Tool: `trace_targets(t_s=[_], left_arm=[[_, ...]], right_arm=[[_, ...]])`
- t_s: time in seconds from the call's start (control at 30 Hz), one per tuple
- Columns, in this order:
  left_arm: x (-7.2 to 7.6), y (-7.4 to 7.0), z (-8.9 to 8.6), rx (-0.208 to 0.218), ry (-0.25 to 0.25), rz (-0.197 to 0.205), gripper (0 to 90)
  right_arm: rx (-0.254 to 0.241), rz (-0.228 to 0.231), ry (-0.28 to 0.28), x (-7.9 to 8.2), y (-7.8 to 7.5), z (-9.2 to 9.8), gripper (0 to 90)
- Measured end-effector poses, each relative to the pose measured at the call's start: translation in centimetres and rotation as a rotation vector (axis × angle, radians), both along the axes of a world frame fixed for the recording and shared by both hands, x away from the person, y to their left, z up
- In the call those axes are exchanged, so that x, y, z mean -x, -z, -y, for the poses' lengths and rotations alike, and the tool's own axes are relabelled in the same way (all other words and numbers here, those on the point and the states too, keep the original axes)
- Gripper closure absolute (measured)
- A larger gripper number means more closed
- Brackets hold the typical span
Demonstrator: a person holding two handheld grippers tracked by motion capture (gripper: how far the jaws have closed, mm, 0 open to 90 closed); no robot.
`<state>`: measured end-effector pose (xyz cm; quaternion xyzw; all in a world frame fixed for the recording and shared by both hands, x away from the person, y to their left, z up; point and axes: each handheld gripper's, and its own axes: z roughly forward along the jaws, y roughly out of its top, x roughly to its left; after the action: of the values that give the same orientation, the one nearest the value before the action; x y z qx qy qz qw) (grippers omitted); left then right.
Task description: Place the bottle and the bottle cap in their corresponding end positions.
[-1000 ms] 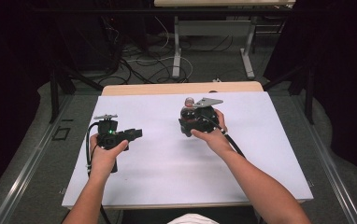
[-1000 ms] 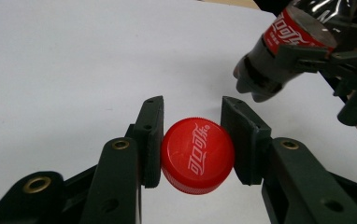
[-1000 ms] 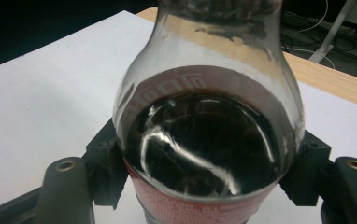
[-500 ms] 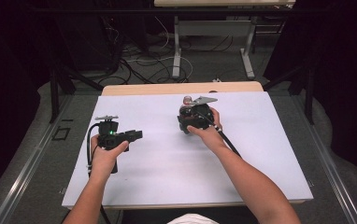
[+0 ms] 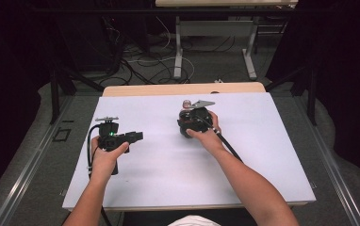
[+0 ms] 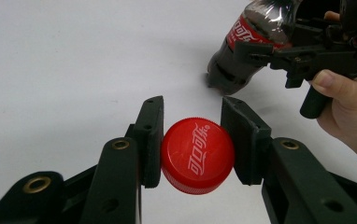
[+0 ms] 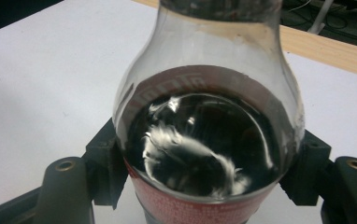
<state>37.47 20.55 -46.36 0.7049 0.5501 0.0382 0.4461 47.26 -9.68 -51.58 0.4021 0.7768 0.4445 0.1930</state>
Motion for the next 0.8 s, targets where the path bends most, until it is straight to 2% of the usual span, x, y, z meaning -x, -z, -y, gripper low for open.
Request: trace_targets(t_s=[0.07, 0.2, 0.23, 0.33, 0.5, 0.63, 0.8], left_arm=[[0.0, 0.0, 0.0, 0.003, 0.002, -0.002, 61.2], [0.0, 0.1, 0.0, -0.002, 0.001, -0.003, 61.2], [0.0, 0.1, 0.0, -0.004, -0.001, -0.004, 61.2], [0.0, 0.1, 0.2, 0.005, -0.005, -0.009, 61.2], [0.1, 0.1, 0.2, 0.005, -0.004, -0.006, 61.2], [0.1, 0.1, 0.2, 0.004, -0.006, -0.008, 61.2], [0.1, 0.1, 0.3, 0.001, -0.002, -0.007, 61.2]], right_arm=[[0.015, -0.001, 0.001, 0.1, 0.3, -0.1, 29.8], [0.013, 0.007, 0.007, 0.5, 0.6, -0.2, 29.5], [-0.004, 0.017, 0.003, 0.5, 0.8, -0.2, 29.4], [0.009, 0.009, 0.012, 0.7, 0.8, 0.0, 29.1], [0.001, 0.003, 0.004, 0.8, 0.8, 0.0, 28.7], [0.030, 0.004, 0.003, 1.2, 0.7, -0.1, 28.3], [0.026, -0.005, 0.001, 1.2, 0.7, -0.1, 27.8]])
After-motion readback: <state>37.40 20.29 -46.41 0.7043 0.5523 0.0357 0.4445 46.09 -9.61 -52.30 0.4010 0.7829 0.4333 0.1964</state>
